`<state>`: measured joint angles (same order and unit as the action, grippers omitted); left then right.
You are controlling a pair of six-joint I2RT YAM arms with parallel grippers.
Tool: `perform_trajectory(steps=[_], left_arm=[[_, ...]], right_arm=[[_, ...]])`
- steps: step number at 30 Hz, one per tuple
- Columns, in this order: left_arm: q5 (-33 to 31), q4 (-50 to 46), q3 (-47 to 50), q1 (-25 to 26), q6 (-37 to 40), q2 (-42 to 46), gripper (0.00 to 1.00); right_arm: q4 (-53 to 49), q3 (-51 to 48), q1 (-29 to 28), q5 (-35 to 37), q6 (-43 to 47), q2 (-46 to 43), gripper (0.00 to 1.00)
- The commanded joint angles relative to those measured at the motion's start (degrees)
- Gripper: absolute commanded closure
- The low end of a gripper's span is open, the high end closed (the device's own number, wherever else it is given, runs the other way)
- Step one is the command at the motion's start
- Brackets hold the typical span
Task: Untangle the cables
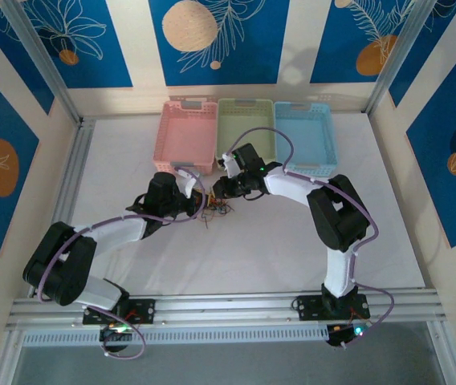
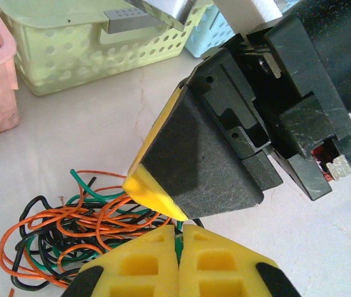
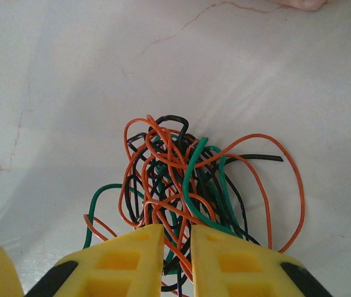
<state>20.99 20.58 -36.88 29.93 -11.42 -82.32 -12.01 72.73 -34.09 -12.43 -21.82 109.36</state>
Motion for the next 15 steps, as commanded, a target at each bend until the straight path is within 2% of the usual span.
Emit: perform_trajectory(steps=[1,4,7,8,11,15], left_arm=[[1.42,0.84,-0.65,0.36,0.94,0.22,1.0],[1.49,0.78,-0.66,0.38,0.88,0.15,1.0],[1.42,0.78,-0.67,0.32,0.92,0.23,1.0],[1.29,0.76,-0.66,0.34,0.92,0.22,1.0],[1.41,0.78,-0.67,0.37,0.9,0.23,1.0],[1.42,0.78,-0.71,0.43,0.9,0.23,1.0]], right_arm=[[0.06,0.4,-0.46,-0.31,0.64,-0.57,0.83],[1.69,-1.17,-0.46,0.25,0.53,-2.03,0.82],[3.27,-2.37,-0.46,-0.58,0.16,-3.12,0.54],[3.57,-2.52,-0.54,-0.74,0.05,-3.25,0.5],[3.04,-2.1,-0.55,-0.85,0.14,-2.73,0.48],[1.14,-0.27,-0.84,-1.47,0.69,-1.2,0.54]])
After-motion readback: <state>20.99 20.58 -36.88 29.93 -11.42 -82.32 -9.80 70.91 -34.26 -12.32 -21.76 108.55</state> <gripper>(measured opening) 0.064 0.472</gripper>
